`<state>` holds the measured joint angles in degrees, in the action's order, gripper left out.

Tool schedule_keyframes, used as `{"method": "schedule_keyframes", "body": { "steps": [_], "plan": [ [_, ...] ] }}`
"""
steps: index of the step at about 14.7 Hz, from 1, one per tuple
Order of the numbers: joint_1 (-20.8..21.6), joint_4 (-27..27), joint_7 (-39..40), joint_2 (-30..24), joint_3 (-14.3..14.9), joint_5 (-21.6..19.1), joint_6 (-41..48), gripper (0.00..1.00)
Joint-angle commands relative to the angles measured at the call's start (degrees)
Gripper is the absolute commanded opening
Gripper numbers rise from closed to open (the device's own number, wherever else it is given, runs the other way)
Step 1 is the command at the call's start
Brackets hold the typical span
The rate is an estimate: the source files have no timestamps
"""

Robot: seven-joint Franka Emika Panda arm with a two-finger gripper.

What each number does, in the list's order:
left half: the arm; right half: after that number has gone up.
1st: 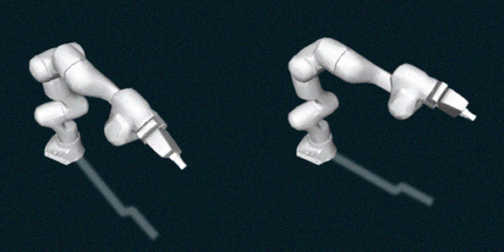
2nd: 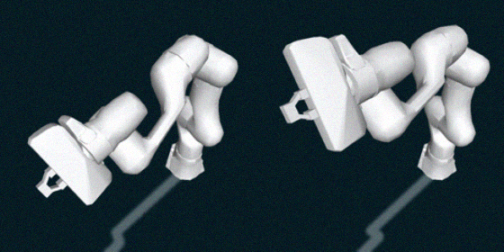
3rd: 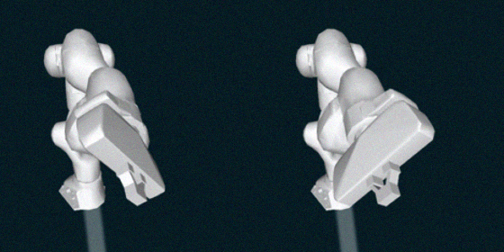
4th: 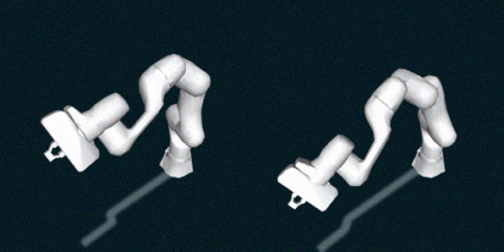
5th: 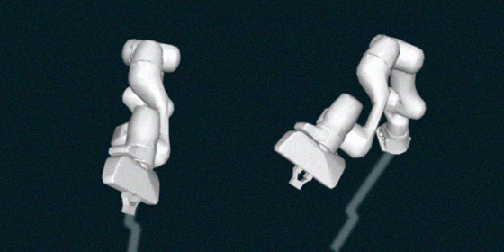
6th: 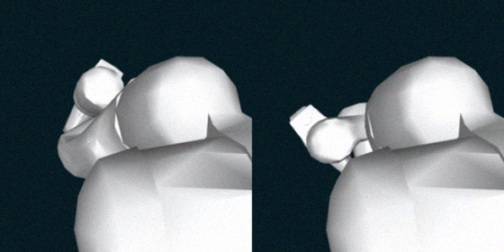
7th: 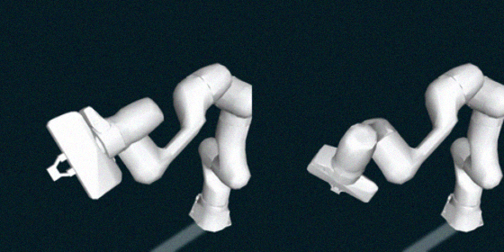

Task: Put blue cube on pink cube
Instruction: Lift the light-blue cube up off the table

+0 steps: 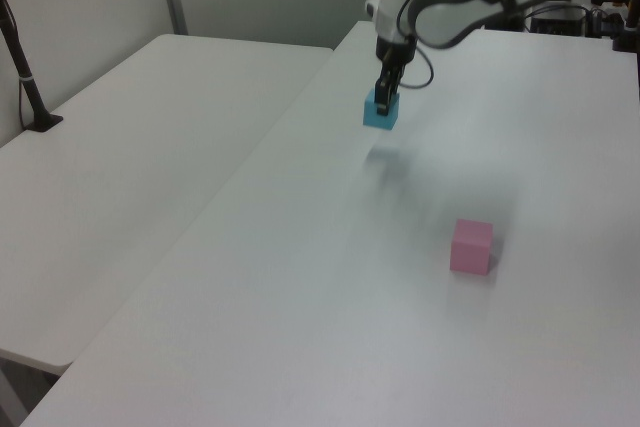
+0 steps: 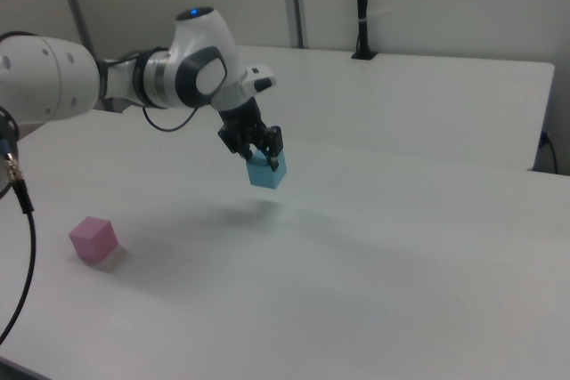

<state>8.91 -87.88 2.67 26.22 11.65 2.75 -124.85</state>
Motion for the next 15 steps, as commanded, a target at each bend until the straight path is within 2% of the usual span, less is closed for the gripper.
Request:
{"method": "schedule_keyframes", "body": {
  "steps": [1, 5, 8, 15],
  "plan": [
    [-0.47, -1.77, -0.92, -6.87, -0.31, -0.20, 5.66, 0.37],
    [-2.67, -1.77, -0.57, -15.39, -0.22, -3.36, 16.55, 0.40],
    [-3.90, -1.95, -0.83, -19.70, -0.05, -5.03, 20.51, 0.40],
    [-3.29, -4.49, 0.14, -27.97, 0.39, -5.21, 31.24, 0.40]
  ]
}}
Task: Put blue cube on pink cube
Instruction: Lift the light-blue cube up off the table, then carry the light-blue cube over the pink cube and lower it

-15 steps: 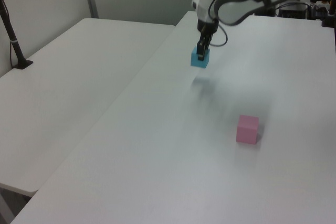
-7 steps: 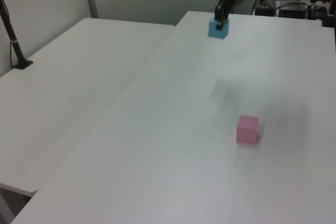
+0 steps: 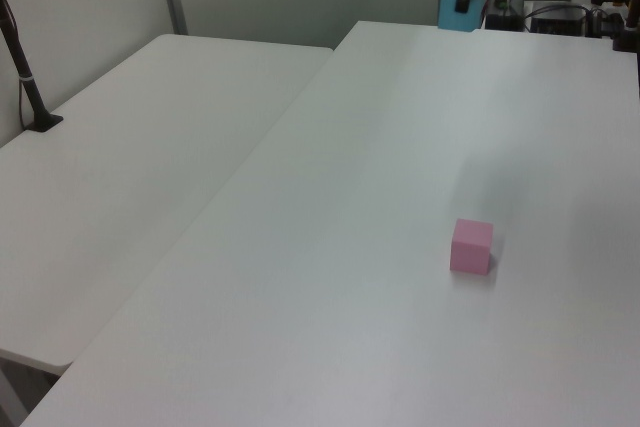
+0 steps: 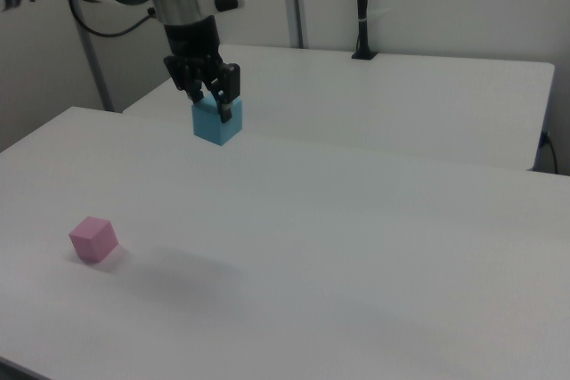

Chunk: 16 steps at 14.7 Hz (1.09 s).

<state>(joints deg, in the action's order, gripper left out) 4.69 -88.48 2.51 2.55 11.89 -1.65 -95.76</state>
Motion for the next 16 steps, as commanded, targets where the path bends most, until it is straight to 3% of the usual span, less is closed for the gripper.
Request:
{"method": "schedule_keyframes", "body": {
  "steps": [1, 4, 6, 11, 14, 16],
  "plan": [
    [1.20, -3.98, 0.48, -4.39, -0.20, -0.81, 2.77, 0.40],
    [3.13, -4.15, -0.83, -5.35, -2.21, -0.81, 2.95, 0.40],
    [2.96, -6.52, -4.78, -6.84, -5.98, -0.81, 2.34, 0.40],
    [3.13, -15.21, -6.19, -11.07, -13.02, -2.12, -0.20, 0.40],
    [3.13, -20.05, -8.66, -11.34, -16.36, -4.23, -4.59, 0.39],
    [3.13, -25.22, -12.59, -11.08, -20.57, -4.76, -11.87, 0.39]
  ]
}}
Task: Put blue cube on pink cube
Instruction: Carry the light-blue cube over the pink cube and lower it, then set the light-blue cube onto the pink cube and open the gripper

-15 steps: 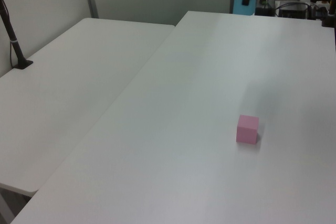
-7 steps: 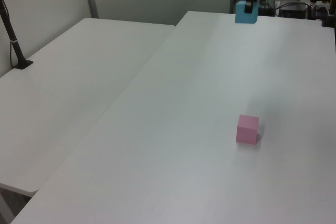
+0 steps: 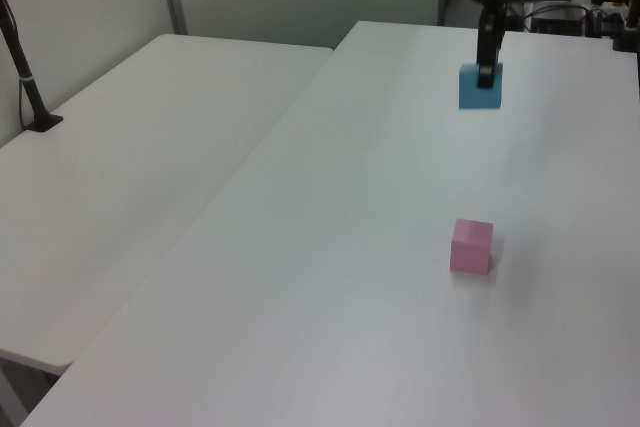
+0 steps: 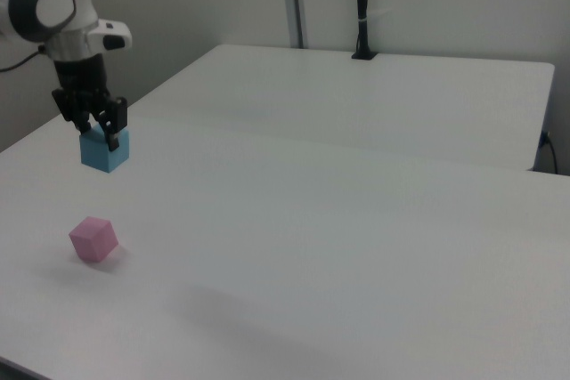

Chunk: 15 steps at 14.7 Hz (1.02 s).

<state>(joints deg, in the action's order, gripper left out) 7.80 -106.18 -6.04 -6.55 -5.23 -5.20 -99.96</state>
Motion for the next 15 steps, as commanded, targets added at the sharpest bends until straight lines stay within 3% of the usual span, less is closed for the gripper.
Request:
{"method": "schedule_keyframes", "body": {
  "steps": [1, 7, 12, 15],
  "plan": [
    [0.02, -9.64, -6.42, -1.71, -5.82, -0.87, -11.19, 0.39],
    [0.02, -15.28, -11.97, 0.91, -11.47, 1.32, -17.80, 0.39],
    [2.57, -15.64, -16.64, 5.49, -11.91, 6.68, -21.06, 0.39],
    [2.57, -15.46, -16.99, 5.85, -11.91, 7.39, -21.15, 0.39]
  ]
}}
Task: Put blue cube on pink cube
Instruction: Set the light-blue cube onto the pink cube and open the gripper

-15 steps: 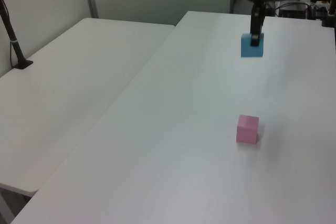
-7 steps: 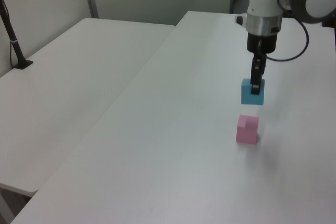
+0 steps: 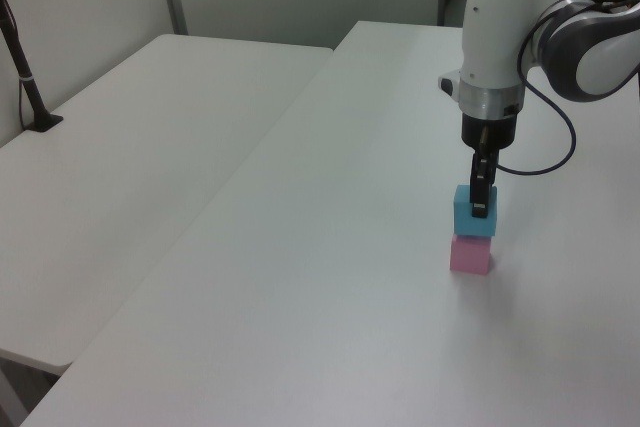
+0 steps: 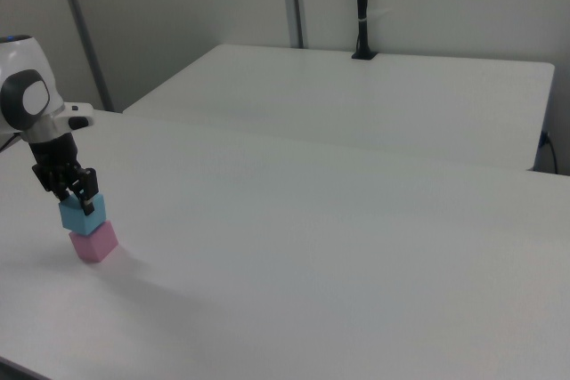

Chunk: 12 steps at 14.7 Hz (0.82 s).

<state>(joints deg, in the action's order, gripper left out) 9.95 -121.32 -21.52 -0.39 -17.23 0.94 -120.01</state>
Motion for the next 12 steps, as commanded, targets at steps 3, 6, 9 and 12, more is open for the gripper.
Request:
{"method": "schedule_keyframes", "body": {
  "steps": [3, 6, 9, 12],
  "plan": [
    [0.42, -0.23, -1.60, -0.05, 0.09, 2.13, -1.01, 0.56],
    [0.51, 0.12, -3.78, -0.05, 0.09, 4.32, -0.58, 1.00],
    [1.30, 0.12, -6.08, 0.22, 0.09, 6.35, -0.49, 1.00],
    [1.30, 0.12, -6.17, 0.13, 0.09, 6.35, -0.31, 1.00]
  ]
}}
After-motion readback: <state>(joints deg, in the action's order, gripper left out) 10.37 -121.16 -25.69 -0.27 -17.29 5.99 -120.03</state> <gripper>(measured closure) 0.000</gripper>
